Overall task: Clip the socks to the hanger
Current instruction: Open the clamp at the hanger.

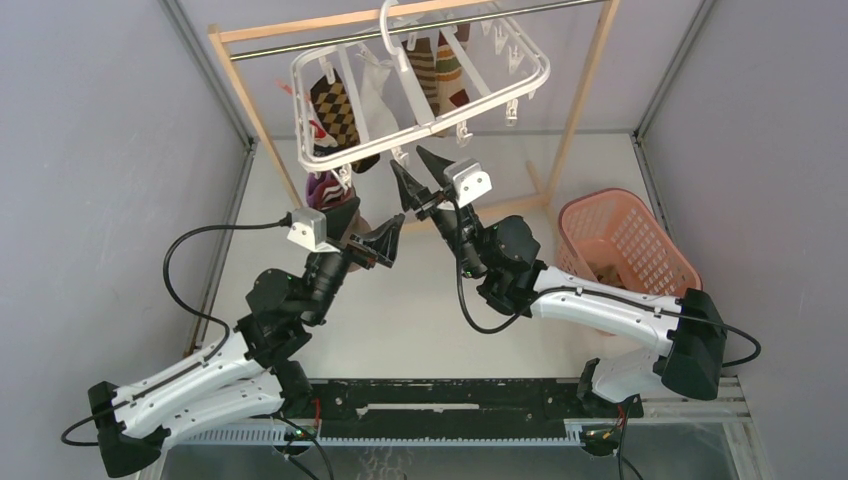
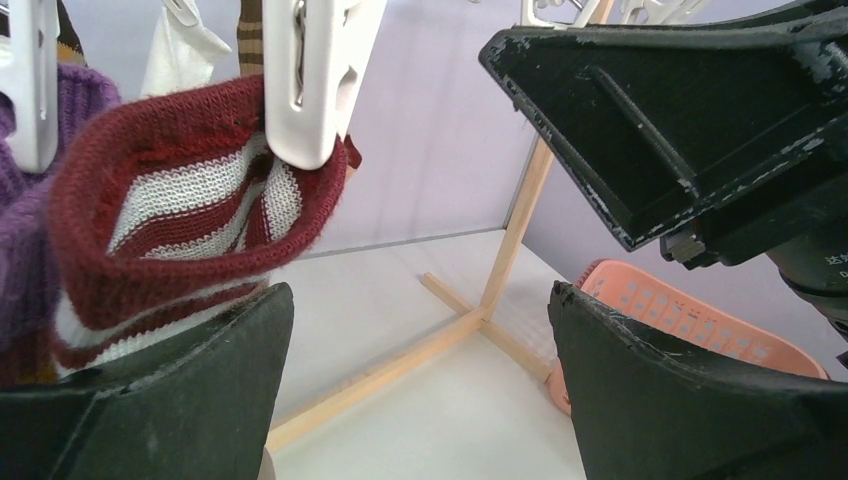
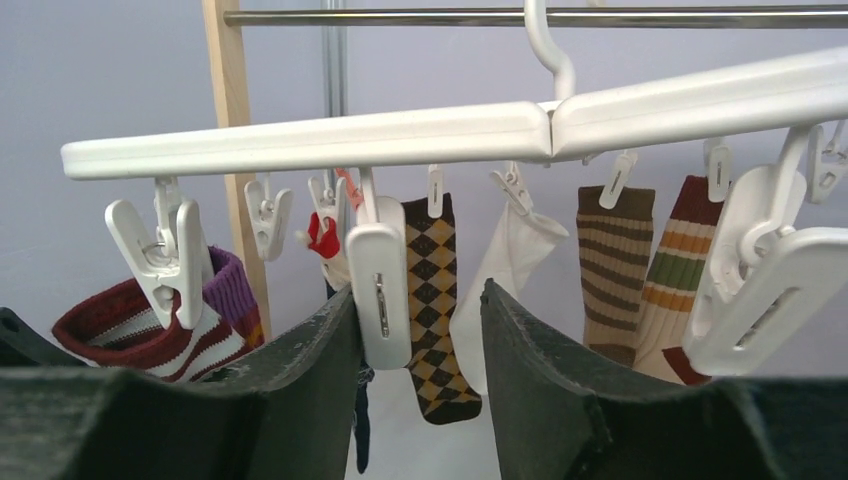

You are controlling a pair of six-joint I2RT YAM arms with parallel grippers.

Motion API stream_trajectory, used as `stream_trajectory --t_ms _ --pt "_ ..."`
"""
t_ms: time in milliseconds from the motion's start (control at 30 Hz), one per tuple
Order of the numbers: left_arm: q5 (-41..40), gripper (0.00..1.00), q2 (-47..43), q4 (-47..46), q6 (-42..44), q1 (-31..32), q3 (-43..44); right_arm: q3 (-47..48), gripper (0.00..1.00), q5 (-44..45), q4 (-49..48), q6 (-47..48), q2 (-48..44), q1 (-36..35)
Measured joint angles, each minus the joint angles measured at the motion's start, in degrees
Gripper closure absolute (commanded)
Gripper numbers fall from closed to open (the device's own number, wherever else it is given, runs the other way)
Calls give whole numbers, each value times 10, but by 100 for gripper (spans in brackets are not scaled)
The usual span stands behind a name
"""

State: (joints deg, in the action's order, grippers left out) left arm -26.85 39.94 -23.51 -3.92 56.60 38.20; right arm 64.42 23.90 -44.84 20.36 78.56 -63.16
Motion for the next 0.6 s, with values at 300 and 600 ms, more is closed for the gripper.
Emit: stream_trajectory --t_ms 300,600 --pt "0 1 -5 0 0 0 0 0 79 -4 -16 3 0 0" --pt "10 1 -17 1 -13 0 0 0 100 -7 -4 -1 0 0"
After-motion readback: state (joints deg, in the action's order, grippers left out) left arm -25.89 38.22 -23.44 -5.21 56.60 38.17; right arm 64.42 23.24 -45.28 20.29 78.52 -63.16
